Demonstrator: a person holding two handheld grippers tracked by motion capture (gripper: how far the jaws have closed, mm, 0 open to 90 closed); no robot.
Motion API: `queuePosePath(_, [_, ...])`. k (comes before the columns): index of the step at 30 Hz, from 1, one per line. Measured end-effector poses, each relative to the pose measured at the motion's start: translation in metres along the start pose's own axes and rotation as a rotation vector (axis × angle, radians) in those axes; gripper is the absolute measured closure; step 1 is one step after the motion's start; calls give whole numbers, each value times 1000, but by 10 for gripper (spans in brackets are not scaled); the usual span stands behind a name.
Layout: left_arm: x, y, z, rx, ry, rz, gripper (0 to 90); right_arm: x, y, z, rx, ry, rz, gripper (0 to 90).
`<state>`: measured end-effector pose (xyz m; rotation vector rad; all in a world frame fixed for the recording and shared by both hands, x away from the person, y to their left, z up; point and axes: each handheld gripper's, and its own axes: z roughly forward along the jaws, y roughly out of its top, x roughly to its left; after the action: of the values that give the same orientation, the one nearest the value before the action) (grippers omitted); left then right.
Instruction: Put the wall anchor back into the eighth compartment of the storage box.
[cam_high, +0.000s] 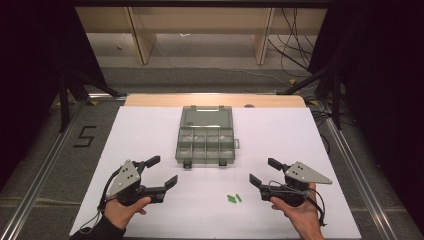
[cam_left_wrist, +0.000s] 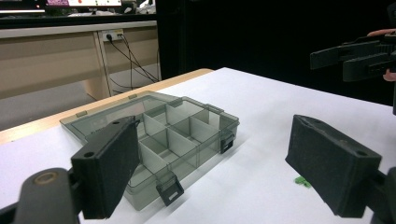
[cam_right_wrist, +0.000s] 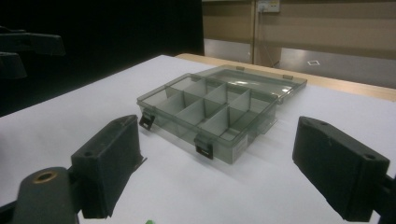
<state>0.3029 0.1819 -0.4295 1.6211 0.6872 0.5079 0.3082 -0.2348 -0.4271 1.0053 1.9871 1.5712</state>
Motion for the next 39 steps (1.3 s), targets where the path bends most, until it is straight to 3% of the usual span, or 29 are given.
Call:
queuePosePath(12, [0,0,0,3,1,-1,162,0,-1,4,19,21,-3,159])
queuePosePath(17, [0,-1,1,4,1,-3,162,0,1,9,60,2,-55,159])
queuePosePath(18, [1,-1,1,4,2,-1,162,0,3,11,98,13,-77,160])
queuePosePath(21, [1,-1,2,-4,-3,-4,162,1,6,15,115,16,-103,162])
queuePosePath(22, [2,-1,2,-2,-2,-5,162,2,11,19,159,18,-131,176])
queuePosePath(23, [2,-1,1,9,5,-4,162,2,11,19,159,18,-131,176])
queuePosePath(28, [1,-1,2,6,4,-2,162,2,22,38,274,47,-206,218])
queuePosePath(35, [2,-1,1,1,1,-4,162,6,30,51,372,61,-243,255])
queuePosePath(37, [2,-1,2,-5,-2,-8,162,8,30,54,415,69,-255,262])
queuePosePath(38, [2,-1,2,-4,-4,-3,162,9,28,56,467,70,-264,263])
queuePosePath(39, [2,-1,1,7,4,0,162,9,28,56,467,70,-264,263])
